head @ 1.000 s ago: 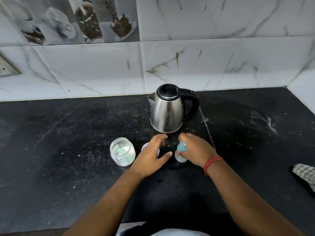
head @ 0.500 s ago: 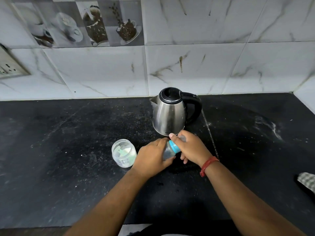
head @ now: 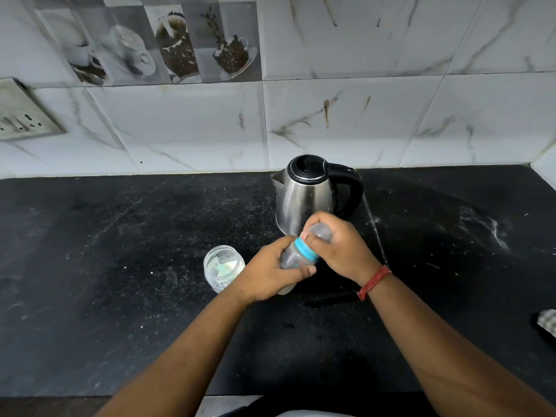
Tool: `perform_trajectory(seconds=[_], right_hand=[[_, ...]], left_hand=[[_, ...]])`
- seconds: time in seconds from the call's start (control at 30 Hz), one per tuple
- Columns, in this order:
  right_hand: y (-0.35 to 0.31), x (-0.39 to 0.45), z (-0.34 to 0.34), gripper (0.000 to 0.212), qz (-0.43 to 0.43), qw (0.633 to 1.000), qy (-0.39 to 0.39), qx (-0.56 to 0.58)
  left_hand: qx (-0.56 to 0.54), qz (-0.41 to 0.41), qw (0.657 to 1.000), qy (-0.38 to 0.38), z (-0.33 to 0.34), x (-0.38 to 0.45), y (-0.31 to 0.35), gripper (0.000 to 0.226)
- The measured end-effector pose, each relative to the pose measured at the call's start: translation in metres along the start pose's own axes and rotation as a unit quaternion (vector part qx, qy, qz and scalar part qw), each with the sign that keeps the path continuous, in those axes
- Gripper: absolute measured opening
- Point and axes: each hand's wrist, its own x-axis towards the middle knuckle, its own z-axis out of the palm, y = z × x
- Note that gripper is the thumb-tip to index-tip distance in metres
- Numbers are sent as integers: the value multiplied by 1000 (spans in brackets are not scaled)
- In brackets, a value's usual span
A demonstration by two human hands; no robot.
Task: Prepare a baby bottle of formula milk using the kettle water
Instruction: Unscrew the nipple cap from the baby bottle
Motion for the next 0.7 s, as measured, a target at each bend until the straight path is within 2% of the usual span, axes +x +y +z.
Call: perform_trajectory(seconds=[0.17,0.3,0.4,0.53,0.7], right_hand=[[-2,0,-6,13,-40,996,54,55],[8,3,-21,13,14,981,146,124],[35,5,-22,17,66,981,179,23],[83,-8,-13,38,130,971,98,-176],[119,-26,-2,45,158,938,-1,-309]], left_hand=[[-45,-11,999,-2,0,3,3,38],[-56,-27,997,46,-3,-1,-9,45],[-61,-35,994,78,-4,-5,-14,47],[-64,-32,993,97,-4,-8,-16,53],[-60,-34,993,97,-3,-9,-18,53]])
